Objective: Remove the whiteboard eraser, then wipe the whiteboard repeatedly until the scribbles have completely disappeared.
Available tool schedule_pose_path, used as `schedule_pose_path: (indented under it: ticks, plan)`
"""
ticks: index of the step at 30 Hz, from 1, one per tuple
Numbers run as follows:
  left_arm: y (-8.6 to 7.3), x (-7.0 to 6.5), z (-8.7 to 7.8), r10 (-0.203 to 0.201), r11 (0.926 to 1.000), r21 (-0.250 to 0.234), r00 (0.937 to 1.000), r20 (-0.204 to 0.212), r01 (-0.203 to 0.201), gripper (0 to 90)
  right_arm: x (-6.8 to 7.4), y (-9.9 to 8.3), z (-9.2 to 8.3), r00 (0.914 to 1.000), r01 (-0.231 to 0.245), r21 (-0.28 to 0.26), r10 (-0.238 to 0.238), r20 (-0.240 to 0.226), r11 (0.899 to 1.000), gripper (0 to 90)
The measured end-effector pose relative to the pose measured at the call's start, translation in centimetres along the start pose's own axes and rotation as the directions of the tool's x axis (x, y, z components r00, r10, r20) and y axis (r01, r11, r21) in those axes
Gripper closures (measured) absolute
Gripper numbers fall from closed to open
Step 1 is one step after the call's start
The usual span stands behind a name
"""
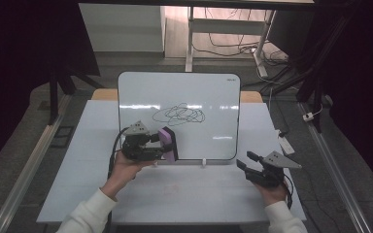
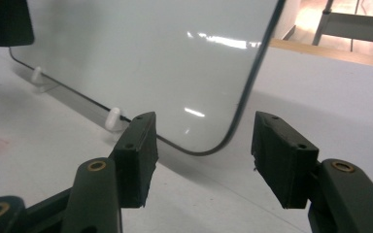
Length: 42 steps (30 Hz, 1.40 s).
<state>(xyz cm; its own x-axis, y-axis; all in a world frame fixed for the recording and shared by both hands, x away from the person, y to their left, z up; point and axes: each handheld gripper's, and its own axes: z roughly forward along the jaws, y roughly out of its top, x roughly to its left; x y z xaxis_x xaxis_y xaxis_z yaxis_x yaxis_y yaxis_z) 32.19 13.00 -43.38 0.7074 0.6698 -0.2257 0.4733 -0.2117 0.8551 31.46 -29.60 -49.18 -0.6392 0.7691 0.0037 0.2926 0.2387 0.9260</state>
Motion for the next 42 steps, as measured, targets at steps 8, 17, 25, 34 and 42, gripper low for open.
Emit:
schedule_pose_path:
  ticks: [8,17,25,34,42]
  plan:
    - [0.8,0.2,-1.7,0.049,0.9987,-0.007,0.9951,-0.086,-0.05,40.0,-0.1,-0.1,-0.2,0.9992,0.028,-0.003,-0.028,0.027,1.0,42.7]
    - [1.3,0.3,-3.7,0.077,0.9966,-0.014,0.9808,-0.179,-0.081,40.1,-0.6,-0.3,-0.6,0.9978,0.031,-0.028,-0.029,0.059,0.999,42.8]
    - [1.4,1.2,-4.8,0.055,0.9976,-0.029,0.9772,-0.205,-0.062,40.1,-1.0,-0.5,-0.5,0.9988,0.024,-0.006,-0.023,0.043,1.0,42.3]
    - [1.7,1.2,-5.0,0.067,0.997,-0.021,0.9683,-0.241,-0.074,40.1,-1.1,-0.5,-0.4,0.999,0.029,0.018,-0.03,0.032,0.999,40.8]
    - [2.3,1.1,-3.7,0.101,0.9949,0.019,0.9539,-0.283,-0.099,40.2,-1.0,-0.5,-0.3,0.9989,0.031,0.023,-0.032,0.034,0.999,40.6]
